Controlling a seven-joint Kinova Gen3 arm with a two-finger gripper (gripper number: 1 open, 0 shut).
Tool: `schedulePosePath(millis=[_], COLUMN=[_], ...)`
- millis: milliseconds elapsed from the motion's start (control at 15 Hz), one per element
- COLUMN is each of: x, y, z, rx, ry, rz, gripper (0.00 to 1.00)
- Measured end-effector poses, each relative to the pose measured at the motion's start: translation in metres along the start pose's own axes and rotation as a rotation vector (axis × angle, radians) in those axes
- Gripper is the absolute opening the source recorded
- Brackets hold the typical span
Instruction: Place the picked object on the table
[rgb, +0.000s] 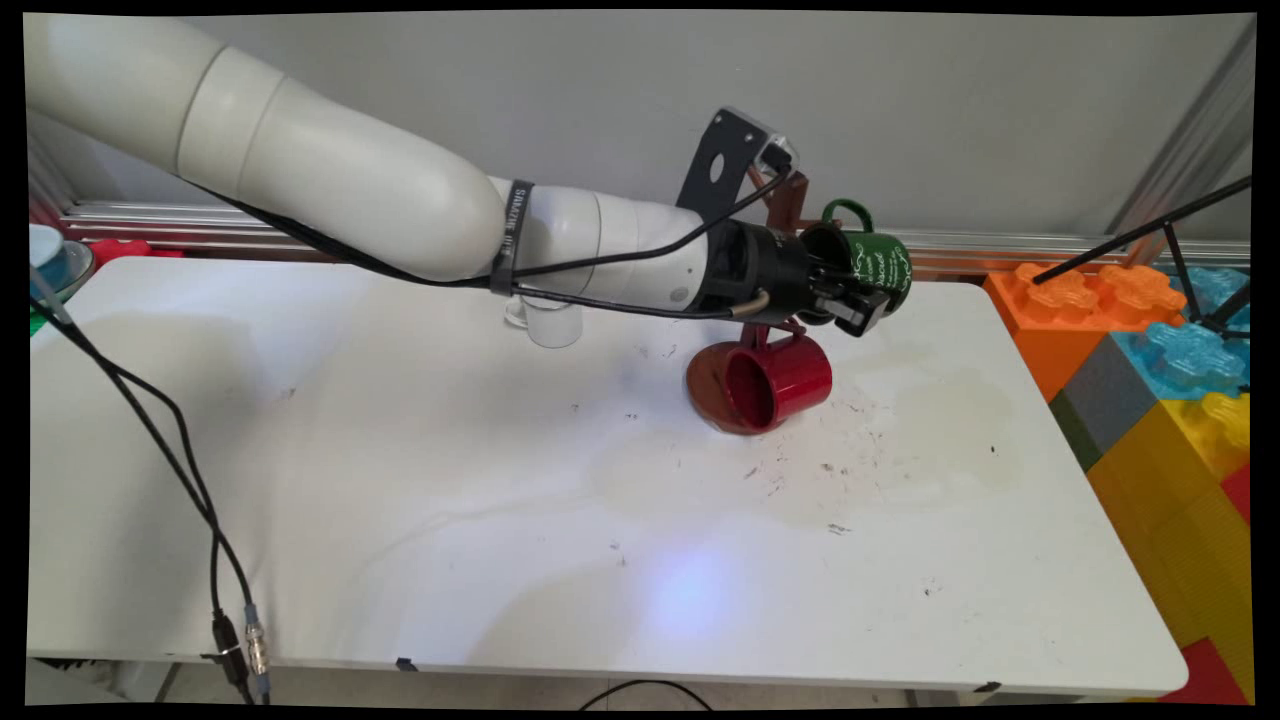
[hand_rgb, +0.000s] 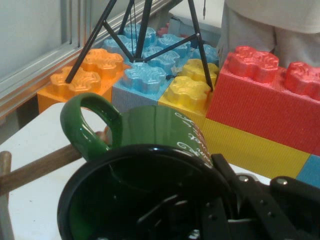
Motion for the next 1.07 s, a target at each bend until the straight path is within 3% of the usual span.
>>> schedulePosePath(millis=[467,800,1067], x=[0.001,0.0,0.006], y=[0.01,0.017,0.016], z=[-0.015,-0.033,-0.055], rx=[-0.023,-0.042,-0.048], ry=[0.013,-0.038,-0.111], rz=[0.025,0.085,0.156], gripper=[0.0,0.0,0.0])
